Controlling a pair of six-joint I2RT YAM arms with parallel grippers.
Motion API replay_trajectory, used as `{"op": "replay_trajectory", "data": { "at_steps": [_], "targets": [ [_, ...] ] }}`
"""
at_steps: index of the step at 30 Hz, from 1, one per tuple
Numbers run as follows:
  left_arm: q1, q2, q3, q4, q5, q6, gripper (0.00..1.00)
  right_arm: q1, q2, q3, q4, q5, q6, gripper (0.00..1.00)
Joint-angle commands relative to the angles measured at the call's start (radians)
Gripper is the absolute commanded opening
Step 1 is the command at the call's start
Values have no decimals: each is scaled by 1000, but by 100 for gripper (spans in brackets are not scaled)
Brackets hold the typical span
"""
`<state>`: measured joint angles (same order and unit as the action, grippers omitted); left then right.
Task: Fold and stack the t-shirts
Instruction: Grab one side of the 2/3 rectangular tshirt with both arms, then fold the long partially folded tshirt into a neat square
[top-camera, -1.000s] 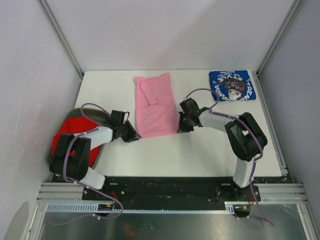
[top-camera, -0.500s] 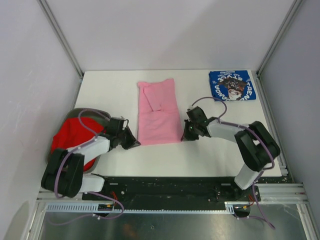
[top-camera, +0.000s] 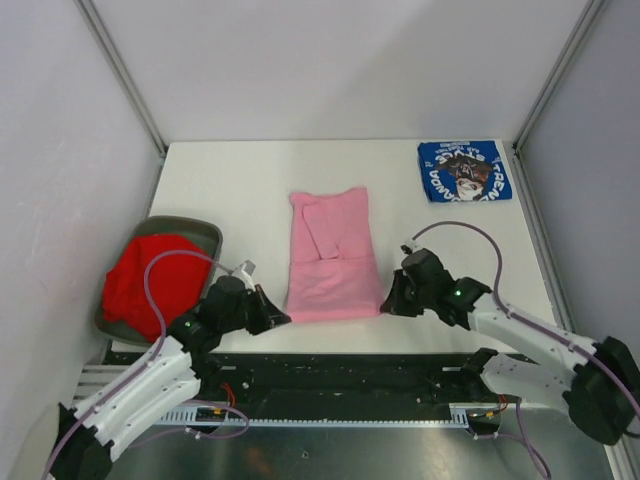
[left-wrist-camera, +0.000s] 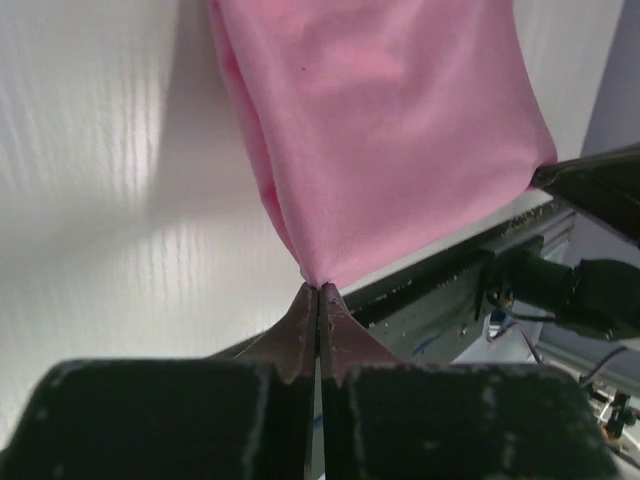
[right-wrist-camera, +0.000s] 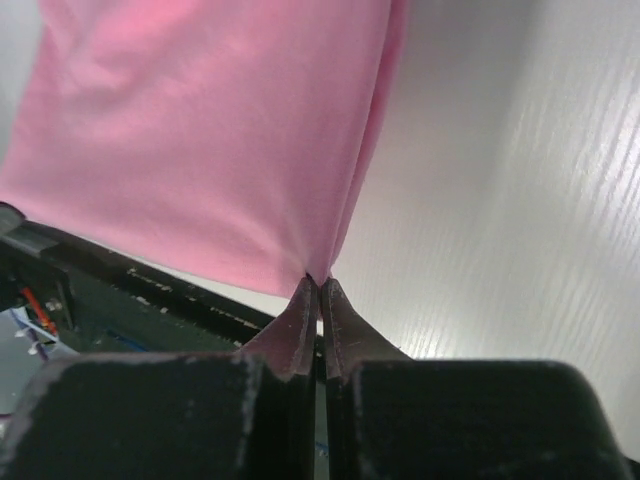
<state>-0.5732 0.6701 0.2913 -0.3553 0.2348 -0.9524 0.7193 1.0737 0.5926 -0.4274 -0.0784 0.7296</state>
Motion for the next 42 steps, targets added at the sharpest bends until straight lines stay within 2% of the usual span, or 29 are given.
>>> {"op": "replay_trajectory", "data": {
  "at_steps": [1,12,17,25,30,35,42],
  "targets": [
    [-41,-124,-22,-105,-31,-64,0,21,-113,-8,-134,76,58,0],
    [-49,-154,67,-134,-40,-37,0,51,-169,25,-171,150,77,0],
    [-22,-41,209,-135,-104,4,0,-23,-90,157,-188,156,1,0],
    [187,330,541,-100,-88,145,0,-209,191,453,-96,65,-131,0],
    [270,636,779,-38,-45,207,0,-299,421,658,-25,4,-172,0],
    [328,997,1059,5,-11,260,0,-380,701,877,54,-65,-189,0],
    [382,1465,1430,37,24,285,0,-444,1184,1348,28,-114,-212,0]
  ]
}}
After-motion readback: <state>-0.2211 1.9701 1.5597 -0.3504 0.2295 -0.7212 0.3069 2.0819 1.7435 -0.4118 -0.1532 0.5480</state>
